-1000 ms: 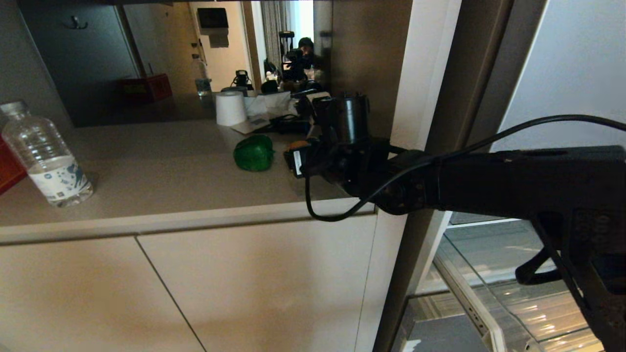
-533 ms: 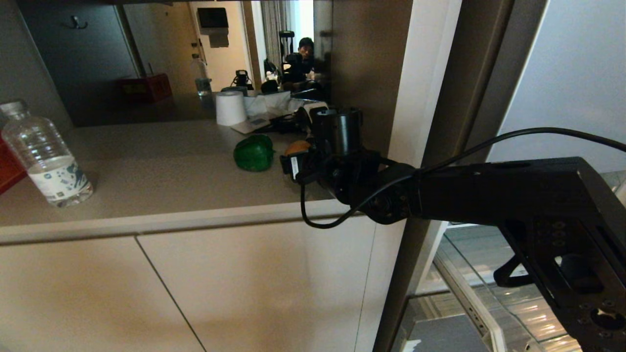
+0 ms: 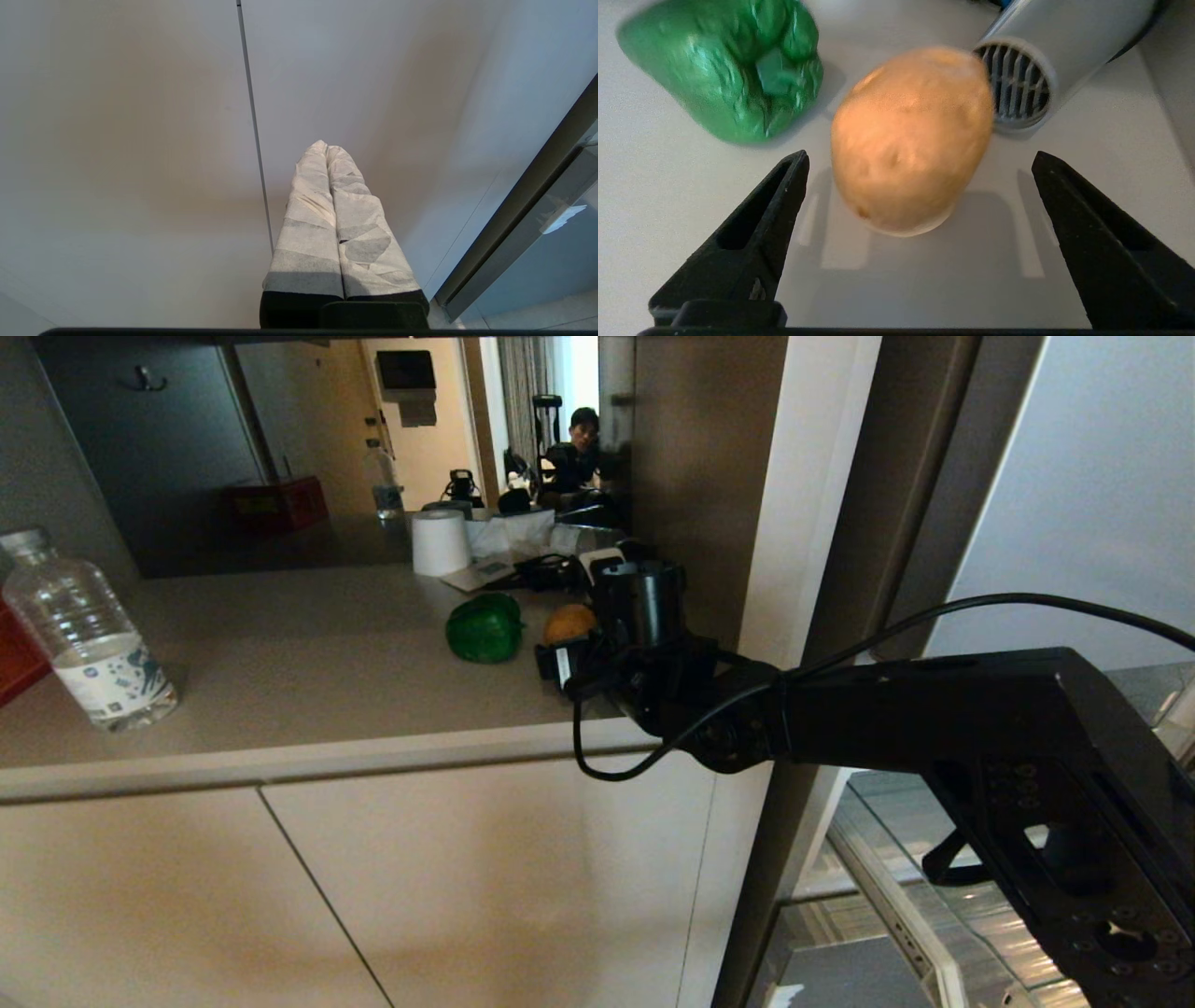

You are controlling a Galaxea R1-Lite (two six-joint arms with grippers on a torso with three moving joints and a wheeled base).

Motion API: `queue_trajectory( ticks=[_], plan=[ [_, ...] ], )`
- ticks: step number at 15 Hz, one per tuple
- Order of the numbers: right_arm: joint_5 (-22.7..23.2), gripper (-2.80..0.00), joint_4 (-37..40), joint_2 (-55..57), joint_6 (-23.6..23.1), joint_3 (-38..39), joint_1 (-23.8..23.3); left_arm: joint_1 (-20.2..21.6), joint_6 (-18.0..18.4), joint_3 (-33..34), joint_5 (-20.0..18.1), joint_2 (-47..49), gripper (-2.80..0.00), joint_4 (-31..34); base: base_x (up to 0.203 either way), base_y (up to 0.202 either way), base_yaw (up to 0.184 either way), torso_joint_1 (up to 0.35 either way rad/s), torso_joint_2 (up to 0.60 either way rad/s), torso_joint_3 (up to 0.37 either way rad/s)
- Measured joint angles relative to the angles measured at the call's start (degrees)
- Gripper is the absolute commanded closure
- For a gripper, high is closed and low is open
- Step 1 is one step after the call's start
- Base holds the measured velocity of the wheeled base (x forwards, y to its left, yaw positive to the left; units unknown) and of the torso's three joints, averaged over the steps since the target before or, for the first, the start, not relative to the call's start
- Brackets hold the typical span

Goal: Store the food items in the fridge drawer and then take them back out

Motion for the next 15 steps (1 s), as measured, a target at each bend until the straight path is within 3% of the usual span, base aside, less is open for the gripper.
queue_trajectory(
  ticks=[2,3,15],
  plan=[
    [0.02,-2.80,-0.08,0.44,0.05,0.00,0.01,0.00,0.00,0.00,0.00,0.02,0.00,0.00,0.000,0.000,0.000,0.000,0.00,0.000],
    [0.01,0.00,-0.09,0.63,0.06,0.00,-0.05,0.00,0.00,0.00,0.00,0.02,0.00,0.00,0.000,0.000,0.000,0.000,0.00,0.000],
    [-0.56,0.00,0.48,-2.15,0.39,0.82,0.10,0.00,0.00,0.00,0.00,0.02,0.00,0.00,0.000,0.000,0.000,0.000,0.00,0.000]
  ],
)
